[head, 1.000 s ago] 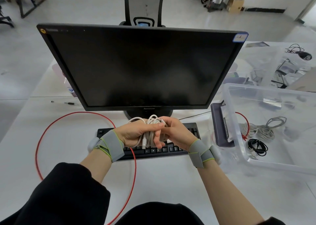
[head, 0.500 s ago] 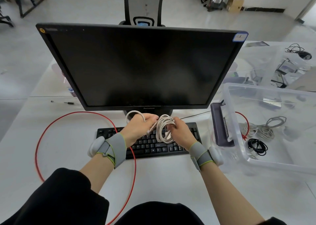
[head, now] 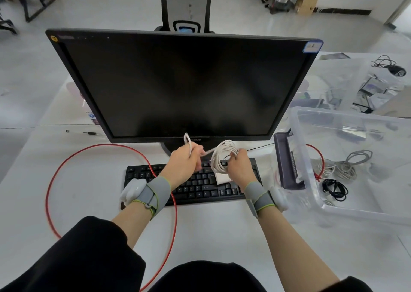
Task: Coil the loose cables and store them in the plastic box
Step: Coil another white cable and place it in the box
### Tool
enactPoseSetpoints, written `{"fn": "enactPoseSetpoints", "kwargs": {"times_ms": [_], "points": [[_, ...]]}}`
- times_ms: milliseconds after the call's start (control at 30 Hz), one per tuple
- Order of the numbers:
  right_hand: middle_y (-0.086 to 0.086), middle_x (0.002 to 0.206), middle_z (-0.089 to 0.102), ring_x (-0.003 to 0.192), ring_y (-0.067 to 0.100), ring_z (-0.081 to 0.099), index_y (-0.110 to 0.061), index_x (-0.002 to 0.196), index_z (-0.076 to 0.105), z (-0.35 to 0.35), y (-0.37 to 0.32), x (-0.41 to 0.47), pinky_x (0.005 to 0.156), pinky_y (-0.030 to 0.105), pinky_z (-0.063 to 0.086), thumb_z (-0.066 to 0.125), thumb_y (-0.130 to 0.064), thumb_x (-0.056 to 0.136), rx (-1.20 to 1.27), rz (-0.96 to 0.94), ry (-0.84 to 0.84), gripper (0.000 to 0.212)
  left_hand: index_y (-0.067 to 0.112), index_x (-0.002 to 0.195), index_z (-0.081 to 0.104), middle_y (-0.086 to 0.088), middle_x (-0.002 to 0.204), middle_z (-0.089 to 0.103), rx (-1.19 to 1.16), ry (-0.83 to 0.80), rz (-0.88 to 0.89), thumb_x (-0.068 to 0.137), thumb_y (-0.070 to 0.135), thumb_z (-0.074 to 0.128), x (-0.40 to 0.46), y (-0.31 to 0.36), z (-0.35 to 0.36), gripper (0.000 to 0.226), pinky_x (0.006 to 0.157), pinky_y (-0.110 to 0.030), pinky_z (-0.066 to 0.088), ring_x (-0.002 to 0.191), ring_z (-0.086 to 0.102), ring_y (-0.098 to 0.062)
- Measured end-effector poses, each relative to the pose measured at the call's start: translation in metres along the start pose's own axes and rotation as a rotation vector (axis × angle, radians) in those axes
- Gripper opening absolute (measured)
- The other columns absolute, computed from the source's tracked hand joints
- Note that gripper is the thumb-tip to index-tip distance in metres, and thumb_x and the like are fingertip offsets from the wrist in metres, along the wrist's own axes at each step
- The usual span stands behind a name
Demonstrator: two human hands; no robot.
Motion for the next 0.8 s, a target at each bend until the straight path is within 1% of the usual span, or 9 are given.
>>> {"fn": "enactPoseSetpoints", "kwargs": {"times_ms": [67,167,233,333,467,567,633,733,800], "points": [[0.015,0.097,0.046,0.087,0.024,0.045,-0.003,0.109,0.037,-0.006,0.000,-0.003,0.068,0.028,0.033,0.030,-0.002,0.098,-0.046,-0.009,0.035,0.012,0.020,0.082,0.049,0.001,0.058,0.044,-0.035,0.056,0.009,0.102,0.029,0.033,0.000,0.007,-0.006,0.027,0.062,-0.030,0.051,0.053,0.047,-0.012],[0.031,0.106,0.051,0.099,0.040,0.051,-0.007,0.092,0.034,-0.009,0.006,-0.007,0.069,0.033,0.032,0.030,0.000,0.097,-0.043,0.038,0.081,0.011,0.018,0.075,0.044,0.004,0.056,0.036,-0.164,0.077,-0.020,0.101,0.021,0.028,0.001,0.015,-0.011,0.030,0.061,-0.027,0.043,0.052,0.037,-0.010],[0.031,0.117,0.052,0.109,0.040,0.051,-0.002,0.100,0.036,-0.008,0.007,-0.008,0.073,0.030,0.033,0.032,0.001,0.096,-0.111,0.030,0.094,0.007,0.018,0.072,0.050,0.006,0.055,0.042,-0.176,0.012,-0.028,0.099,0.014,0.033,0.001,0.021,-0.006,0.032,0.062,-0.019,0.037,0.052,0.038,-0.006],[0.028,0.121,0.050,0.110,0.038,0.049,0.009,0.119,0.033,-0.005,0.007,-0.008,0.077,0.030,0.032,0.031,0.003,0.094,-0.137,0.025,0.067,0.026,0.018,0.079,0.063,0.009,0.057,0.049,-0.165,-0.099,0.012,0.100,0.016,0.042,-0.003,0.027,0.003,0.030,0.058,-0.012,0.036,0.051,0.045,0.000],[0.022,0.109,0.052,0.095,0.032,0.049,0.004,0.113,0.035,0.005,0.001,-0.009,0.076,0.035,0.037,0.032,0.002,0.093,-0.160,0.009,-0.009,0.020,0.012,0.087,0.068,0.005,0.060,0.059,-0.379,-0.060,0.022,0.095,0.011,0.052,-0.001,0.026,0.003,0.019,0.052,-0.015,0.042,0.053,0.051,-0.005],[0.014,0.099,0.047,0.088,0.025,0.045,-0.004,0.102,0.033,0.012,-0.007,-0.012,0.073,0.033,0.036,0.034,0.003,0.092,-0.156,-0.036,-0.059,0.012,0.008,0.091,0.067,-0.005,0.075,0.069,-0.301,-0.019,0.016,0.092,0.007,0.056,-0.002,0.021,0.005,0.011,0.055,-0.015,0.046,0.059,0.060,-0.005],[0.013,0.099,0.046,0.088,0.025,0.045,-0.003,0.105,0.035,0.015,-0.008,-0.012,0.072,0.033,0.036,0.034,0.001,0.094,-0.158,-0.039,-0.093,0.012,0.009,0.091,0.068,-0.003,0.079,0.069,-0.142,0.050,0.046,0.090,0.011,0.060,-0.002,0.018,0.000,0.008,0.062,-0.013,0.045,0.062,0.059,-0.002],[0.009,0.089,0.046,0.073,0.019,0.044,-0.005,0.106,0.036,0.020,-0.003,-0.009,0.058,0.028,0.036,0.032,-0.007,0.097,-0.149,-0.010,-0.154,0.009,0.013,0.091,0.071,0.003,0.090,0.054,0.140,0.128,0.132,0.088,0.017,0.064,-0.004,0.019,-0.006,0.009,0.070,-0.009,0.039,0.076,0.051,-0.004],[0.004,0.078,0.043,0.063,0.015,0.039,-0.009,0.097,0.036,0.022,-0.001,-0.009,0.052,0.025,0.033,0.030,-0.011,0.098,-0.082,0.021,-0.164,0.006,0.017,0.090,0.068,0.001,0.097,0.047,0.164,0.139,0.139,0.088,0.016,0.064,-0.005,0.016,-0.004,0.005,0.077,-0.013,0.042,0.086,0.051,-0.008]]}}
Point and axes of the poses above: each hand's wrist, its own x-axis towards the middle knuckle, its own z-axis out of the palm, y = z × x, the point moved 9 cm from there along x, towards the middle knuckle
